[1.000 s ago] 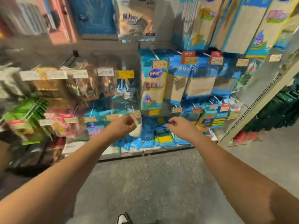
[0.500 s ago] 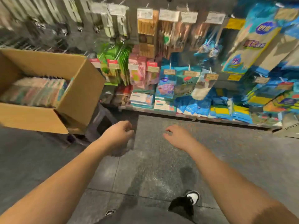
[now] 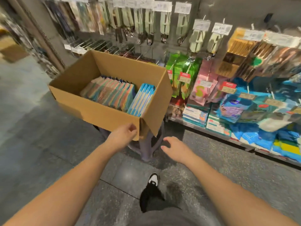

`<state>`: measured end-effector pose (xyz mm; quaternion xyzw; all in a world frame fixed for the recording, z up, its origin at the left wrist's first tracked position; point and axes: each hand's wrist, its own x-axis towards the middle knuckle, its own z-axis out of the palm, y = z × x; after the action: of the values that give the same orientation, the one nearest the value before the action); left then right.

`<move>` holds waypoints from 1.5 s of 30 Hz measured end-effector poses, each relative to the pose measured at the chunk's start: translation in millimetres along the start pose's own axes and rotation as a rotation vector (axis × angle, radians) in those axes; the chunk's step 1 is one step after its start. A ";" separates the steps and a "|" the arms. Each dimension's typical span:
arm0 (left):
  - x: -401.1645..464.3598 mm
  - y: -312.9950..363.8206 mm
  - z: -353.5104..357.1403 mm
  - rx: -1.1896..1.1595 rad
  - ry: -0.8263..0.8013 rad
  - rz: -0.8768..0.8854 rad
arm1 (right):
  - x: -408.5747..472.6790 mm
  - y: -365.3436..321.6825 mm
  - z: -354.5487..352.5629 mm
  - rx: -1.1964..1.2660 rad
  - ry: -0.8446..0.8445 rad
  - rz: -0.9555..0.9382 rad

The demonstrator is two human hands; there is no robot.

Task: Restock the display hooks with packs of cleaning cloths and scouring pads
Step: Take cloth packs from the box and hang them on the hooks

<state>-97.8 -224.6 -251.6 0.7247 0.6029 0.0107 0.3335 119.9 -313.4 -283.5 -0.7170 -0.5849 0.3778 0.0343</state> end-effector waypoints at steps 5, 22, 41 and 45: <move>92.2 -28.2 -51.0 -0.030 0.051 -0.010 | 95.2 -56.5 -14.4 0.116 0.093 -0.066; 376.7 -92.4 -69.3 -0.052 -0.277 -0.143 | 358.7 -136.7 4.4 0.315 -0.108 0.365; 508.0 -118.7 27.5 -0.190 -0.515 -0.183 | 462.6 -160.1 66.1 0.387 0.111 0.768; 508.1 -123.7 36.0 -0.167 -0.481 -0.180 | 456.7 -156.3 67.8 0.284 0.073 0.802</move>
<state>-51.4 212.3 -537.5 0.6198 0.5654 -0.1420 0.5254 -32.7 103.8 -484.1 -0.8887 -0.2002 0.4125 0.0038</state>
